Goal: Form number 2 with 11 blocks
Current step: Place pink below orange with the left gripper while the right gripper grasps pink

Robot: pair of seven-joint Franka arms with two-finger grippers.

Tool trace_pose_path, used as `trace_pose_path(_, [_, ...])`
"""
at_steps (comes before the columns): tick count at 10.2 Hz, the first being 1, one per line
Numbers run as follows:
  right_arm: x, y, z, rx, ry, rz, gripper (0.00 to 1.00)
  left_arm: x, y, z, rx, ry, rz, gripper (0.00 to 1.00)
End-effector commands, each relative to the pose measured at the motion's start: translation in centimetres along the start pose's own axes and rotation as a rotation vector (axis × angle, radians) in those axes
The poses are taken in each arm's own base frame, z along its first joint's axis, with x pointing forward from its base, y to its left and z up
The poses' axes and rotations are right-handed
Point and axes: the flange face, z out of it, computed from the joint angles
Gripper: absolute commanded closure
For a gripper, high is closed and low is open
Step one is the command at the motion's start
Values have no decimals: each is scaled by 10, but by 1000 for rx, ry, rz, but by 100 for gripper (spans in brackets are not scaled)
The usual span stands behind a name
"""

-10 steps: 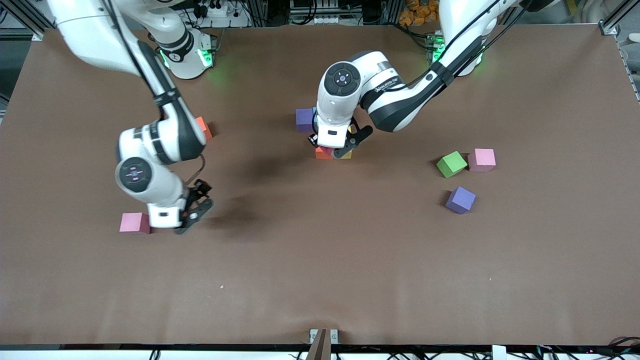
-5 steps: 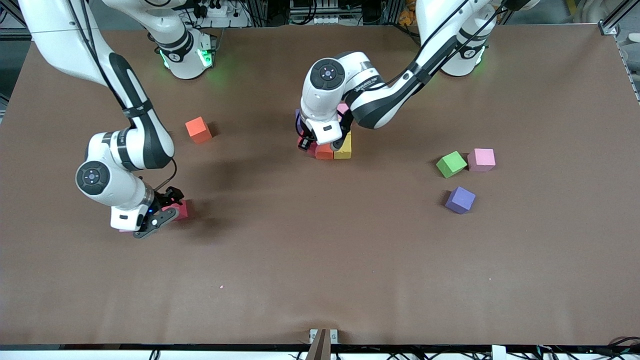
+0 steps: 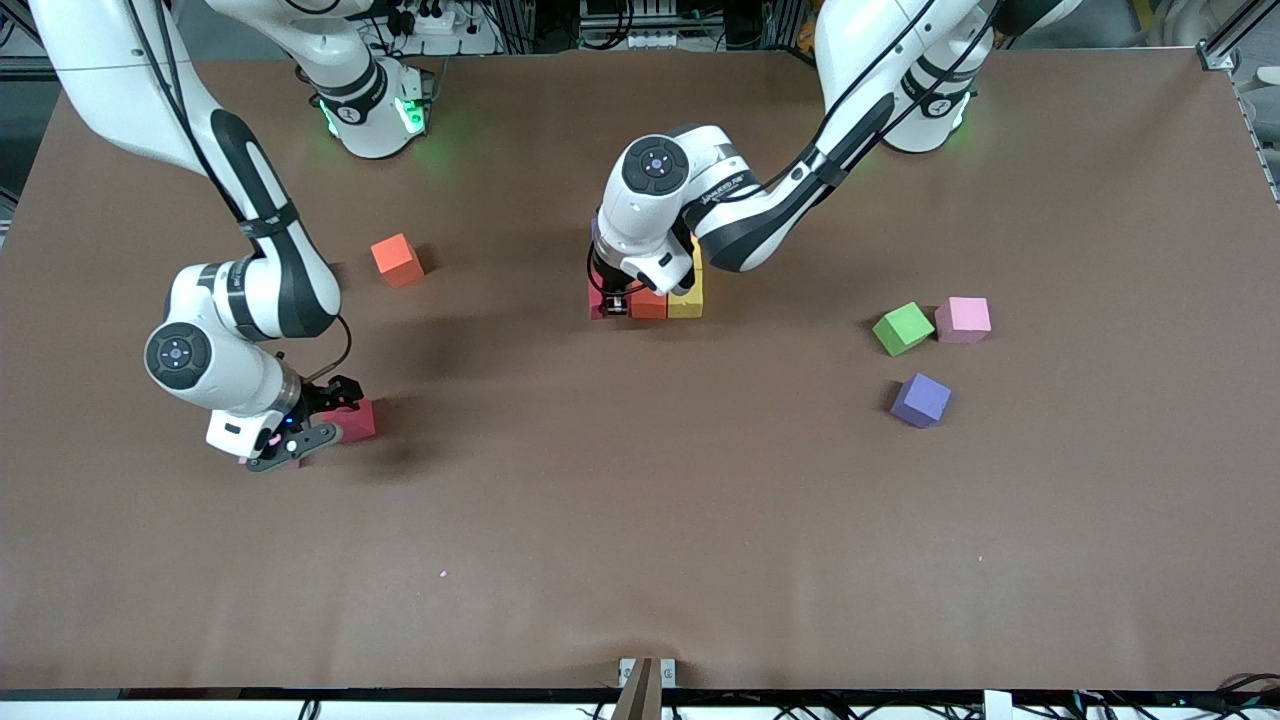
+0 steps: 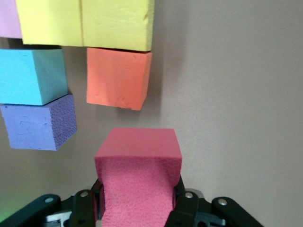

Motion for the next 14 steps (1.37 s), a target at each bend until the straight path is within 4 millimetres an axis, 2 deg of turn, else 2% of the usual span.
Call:
trace_pose_path(1, [-7, 0, 1, 51, 21, 72, 0, -14, -25, 14, 4, -3, -62, 82])
trace_pose_path(4, [-5, -5, 7, 81, 23, 113, 0, -12, -39, 31, -32, 29, 5, 83])
trace_pose_path(7, [-1, -5, 19, 72, 46, 114, 0, -7, -42, 51, -24, 51, 0, 83])
trace_pose_path(14, [1, -10, 26, 75, 37, 147, 0, 4, -41, 66, -16, 79, -4, 83])
